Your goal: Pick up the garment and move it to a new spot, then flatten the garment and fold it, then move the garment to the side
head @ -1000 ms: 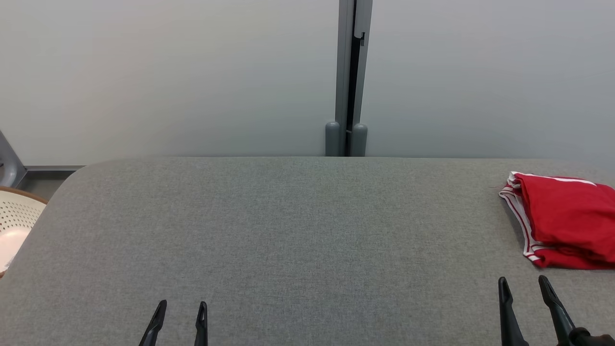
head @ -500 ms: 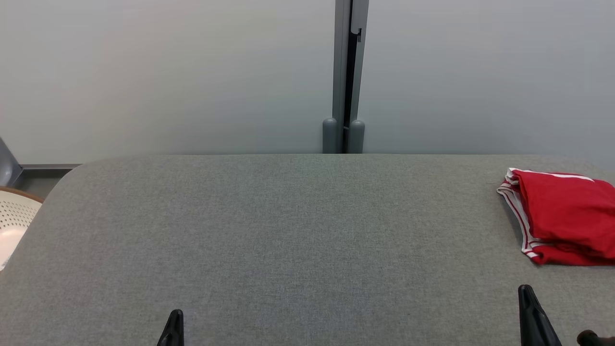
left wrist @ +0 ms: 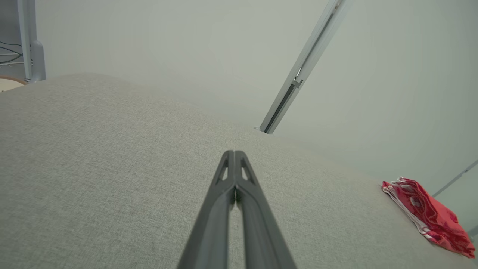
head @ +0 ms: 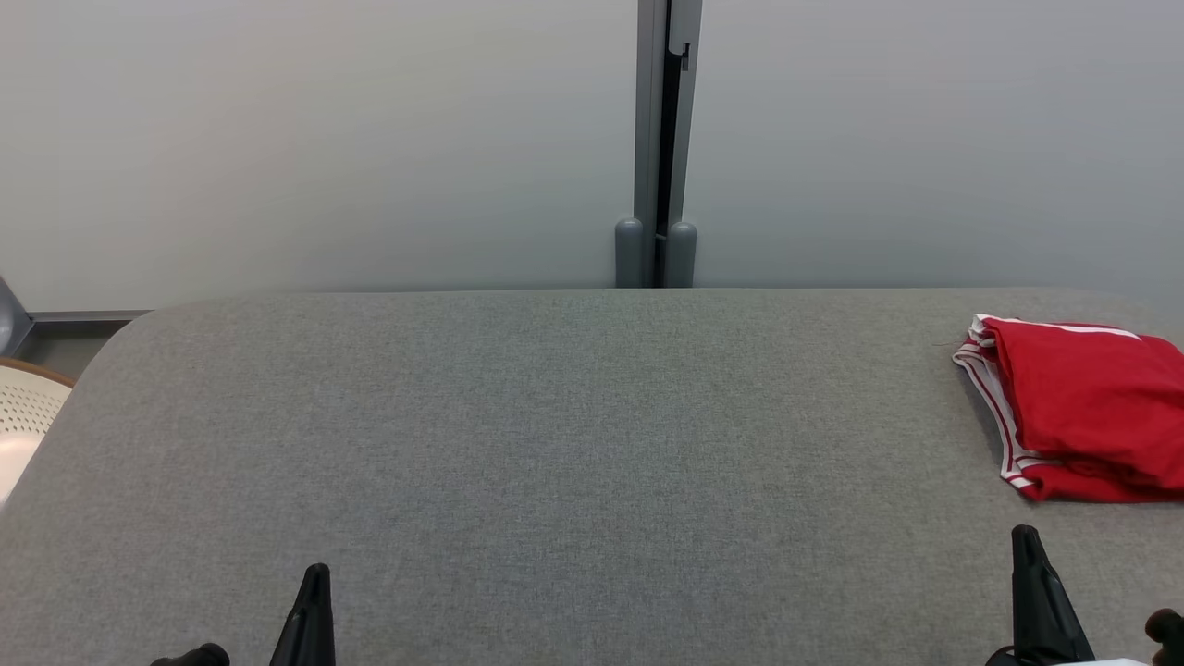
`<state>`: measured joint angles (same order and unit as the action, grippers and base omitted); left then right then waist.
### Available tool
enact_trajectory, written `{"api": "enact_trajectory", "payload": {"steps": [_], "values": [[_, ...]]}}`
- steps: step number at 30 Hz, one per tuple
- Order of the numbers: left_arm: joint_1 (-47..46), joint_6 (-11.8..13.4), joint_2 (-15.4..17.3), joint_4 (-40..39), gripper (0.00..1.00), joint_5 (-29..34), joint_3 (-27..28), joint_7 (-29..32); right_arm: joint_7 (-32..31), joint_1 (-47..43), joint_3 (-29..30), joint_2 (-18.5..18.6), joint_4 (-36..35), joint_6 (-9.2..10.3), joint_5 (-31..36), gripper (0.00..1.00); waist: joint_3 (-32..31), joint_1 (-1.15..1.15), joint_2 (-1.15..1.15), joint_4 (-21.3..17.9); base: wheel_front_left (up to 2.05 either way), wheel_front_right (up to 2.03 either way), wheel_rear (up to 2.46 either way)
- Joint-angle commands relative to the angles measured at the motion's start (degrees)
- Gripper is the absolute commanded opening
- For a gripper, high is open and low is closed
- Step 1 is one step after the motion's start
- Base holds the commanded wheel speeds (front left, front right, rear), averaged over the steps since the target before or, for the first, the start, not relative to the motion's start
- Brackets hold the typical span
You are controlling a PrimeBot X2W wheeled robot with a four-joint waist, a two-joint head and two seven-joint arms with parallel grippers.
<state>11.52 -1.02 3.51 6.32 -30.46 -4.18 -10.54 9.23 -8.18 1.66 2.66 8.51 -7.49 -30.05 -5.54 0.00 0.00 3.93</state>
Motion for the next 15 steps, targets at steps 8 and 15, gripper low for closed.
{"api": "enact_trajectory", "payload": {"steps": [8,15], "values": [[-3.81,-1.12,0.85,0.51,0.00,-9.13,1.07,1.75,-2.05,3.12,0.80,0.50,0.11,-0.01,-8.78,0.00,0.47,0.00,0.00,-0.32,0.00,0.00,0.00],[-5.36,-1.73,1.03,1.15,0.00,-15.27,1.67,3.03,-3.48,4.40,1.15,0.55,0.62,-0.01,-14.67,0.00,0.86,0.00,0.00,-0.59,0.00,0.00,0.00]]}}
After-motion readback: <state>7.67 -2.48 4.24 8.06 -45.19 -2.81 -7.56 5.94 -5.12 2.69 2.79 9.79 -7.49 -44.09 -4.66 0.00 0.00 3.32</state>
